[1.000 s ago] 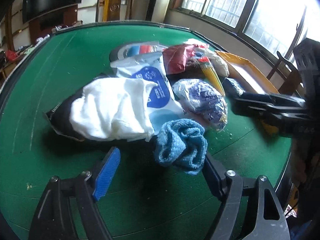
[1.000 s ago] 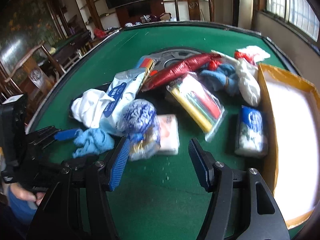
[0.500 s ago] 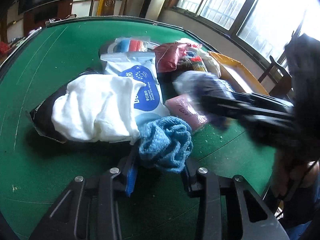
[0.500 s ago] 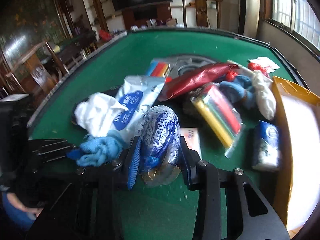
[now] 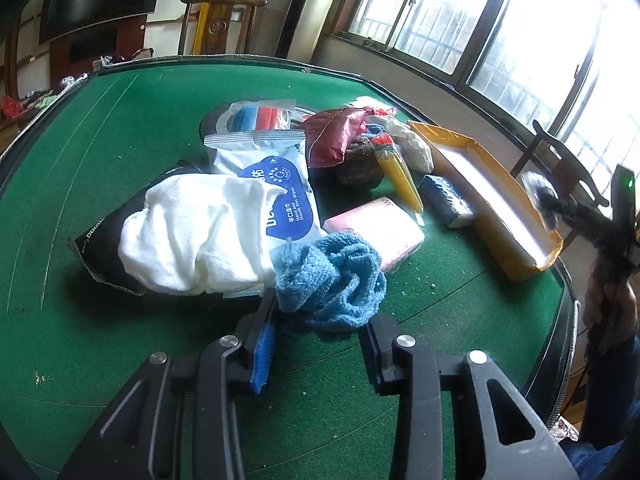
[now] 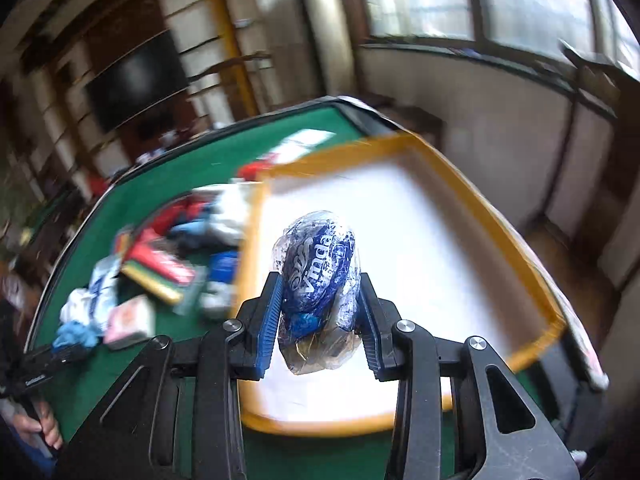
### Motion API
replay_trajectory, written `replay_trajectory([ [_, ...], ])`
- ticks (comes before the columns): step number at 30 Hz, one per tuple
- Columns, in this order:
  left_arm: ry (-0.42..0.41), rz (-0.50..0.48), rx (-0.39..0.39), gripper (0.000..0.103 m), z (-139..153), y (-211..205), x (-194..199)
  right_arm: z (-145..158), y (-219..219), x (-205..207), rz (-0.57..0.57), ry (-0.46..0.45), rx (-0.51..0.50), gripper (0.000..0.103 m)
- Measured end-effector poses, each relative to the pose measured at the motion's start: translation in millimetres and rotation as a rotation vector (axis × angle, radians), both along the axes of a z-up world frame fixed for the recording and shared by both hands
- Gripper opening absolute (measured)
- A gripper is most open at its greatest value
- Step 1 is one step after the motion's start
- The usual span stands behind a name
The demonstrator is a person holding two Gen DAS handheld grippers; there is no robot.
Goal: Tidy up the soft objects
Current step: 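Carry the blue-wrapped bag into the white tray and open the right gripper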
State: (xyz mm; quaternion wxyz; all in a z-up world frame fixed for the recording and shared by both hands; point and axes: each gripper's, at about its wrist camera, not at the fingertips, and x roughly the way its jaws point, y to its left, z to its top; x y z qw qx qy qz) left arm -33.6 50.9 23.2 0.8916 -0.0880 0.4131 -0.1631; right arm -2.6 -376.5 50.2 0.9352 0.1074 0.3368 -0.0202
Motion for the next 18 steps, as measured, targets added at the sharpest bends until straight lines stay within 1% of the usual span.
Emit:
replay_trajectory([
  [2,0.003,-0.001,0.003,0.038,0,-1,0,-12,-21,-5,-0.062,0.03,-0.001,0.035],
  [3,0.004,-0.002,0.004,0.038,0,-1,0,-18,-26,-6,-0.075,0.047,0.012,0.036],
  [4,0.006,-0.002,0.004,0.038,-1,-1,0,-25,-28,-6,-0.074,0.061,0.034,0.035],
  [6,0.007,0.0,0.0,0.037,-1,-1,0,-37,-23,-4,-0.052,0.089,0.111,0.036],
  [7,0.009,-0.001,-0.003,0.037,-2,-1,0,-40,-18,-3,-0.037,0.097,0.13,0.036],
  [8,0.009,-0.001,-0.002,0.038,-2,-1,0,-41,-9,-5,-0.027,0.095,0.128,0.036],
  [11,0.011,-0.004,0.0,0.038,-3,-2,1,-44,31,-7,0.058,0.112,0.17,0.036],
  [13,0.013,-0.01,0.004,0.037,-3,-3,2,-44,59,-8,0.109,0.131,0.155,0.035],
  [15,0.019,-0.012,0.013,0.038,-4,-5,3,-43,72,-7,0.171,0.136,0.197,0.034],
  [17,0.037,-0.024,0.018,0.038,-6,-8,6,-47,78,-6,0.225,0.174,0.257,0.034],
  [18,0.047,-0.022,0.028,0.038,-7,-10,7,-48,83,-9,0.249,0.18,0.265,0.034],
])
